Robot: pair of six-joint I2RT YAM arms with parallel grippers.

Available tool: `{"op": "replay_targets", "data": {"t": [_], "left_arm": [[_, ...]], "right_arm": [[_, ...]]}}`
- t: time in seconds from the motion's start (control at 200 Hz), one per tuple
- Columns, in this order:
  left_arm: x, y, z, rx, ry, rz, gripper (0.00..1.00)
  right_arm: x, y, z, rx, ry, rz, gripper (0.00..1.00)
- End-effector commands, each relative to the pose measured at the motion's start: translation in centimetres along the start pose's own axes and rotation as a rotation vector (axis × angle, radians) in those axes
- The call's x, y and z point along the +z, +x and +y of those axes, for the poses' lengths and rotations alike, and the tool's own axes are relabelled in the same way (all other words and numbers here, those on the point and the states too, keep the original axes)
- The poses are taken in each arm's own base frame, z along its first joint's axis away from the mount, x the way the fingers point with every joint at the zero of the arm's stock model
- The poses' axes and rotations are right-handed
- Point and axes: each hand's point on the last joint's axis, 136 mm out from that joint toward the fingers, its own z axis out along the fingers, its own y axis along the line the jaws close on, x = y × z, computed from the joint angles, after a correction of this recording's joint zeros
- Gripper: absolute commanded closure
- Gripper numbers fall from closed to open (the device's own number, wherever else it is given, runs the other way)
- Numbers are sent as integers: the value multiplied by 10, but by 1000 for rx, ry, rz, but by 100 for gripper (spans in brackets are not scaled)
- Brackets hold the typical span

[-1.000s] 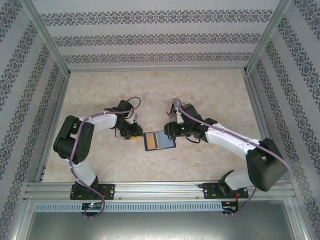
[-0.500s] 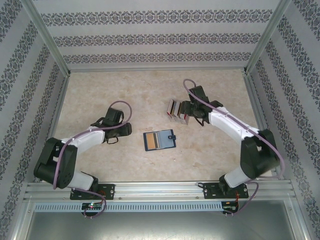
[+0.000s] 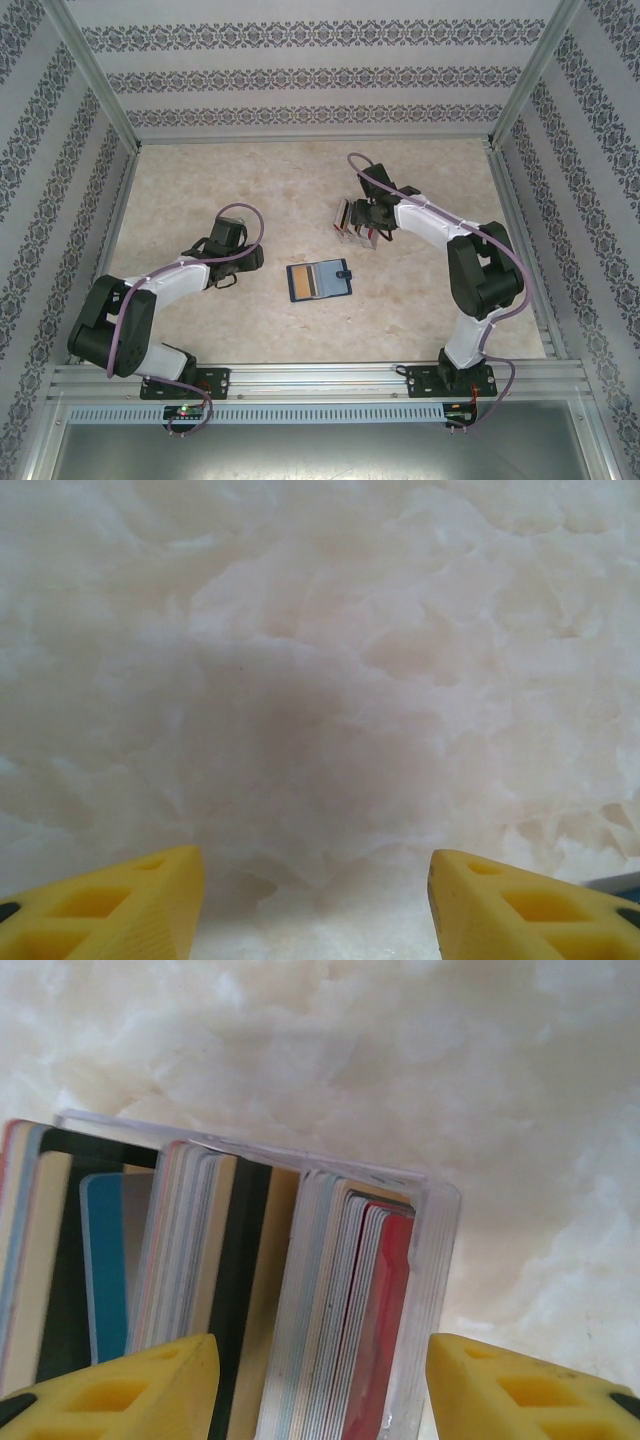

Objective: Put the credit cards into the card holder
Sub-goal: Pick up the credit card from the storage box.

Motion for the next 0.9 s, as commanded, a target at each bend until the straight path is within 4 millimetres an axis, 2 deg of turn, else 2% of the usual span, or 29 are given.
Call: {"op": "replay_targets", "data": {"t": [0.0,0.465,0.689,0.899], "left_arm": [[0,-14,0,11,-12,-41,38],[3,-13,1,8,-20,-27,38],[8,-11,0,9,-17,-7,38],[17,-5,-1,8,-20,48,38]], "right_arm": [[9,12,-13,4,70,37,43],[13,22,-39,16,146,55,46],[-9,8,-58,-50,305,-7,47],[-13,3,-64,-92,361,-20,58]]}}
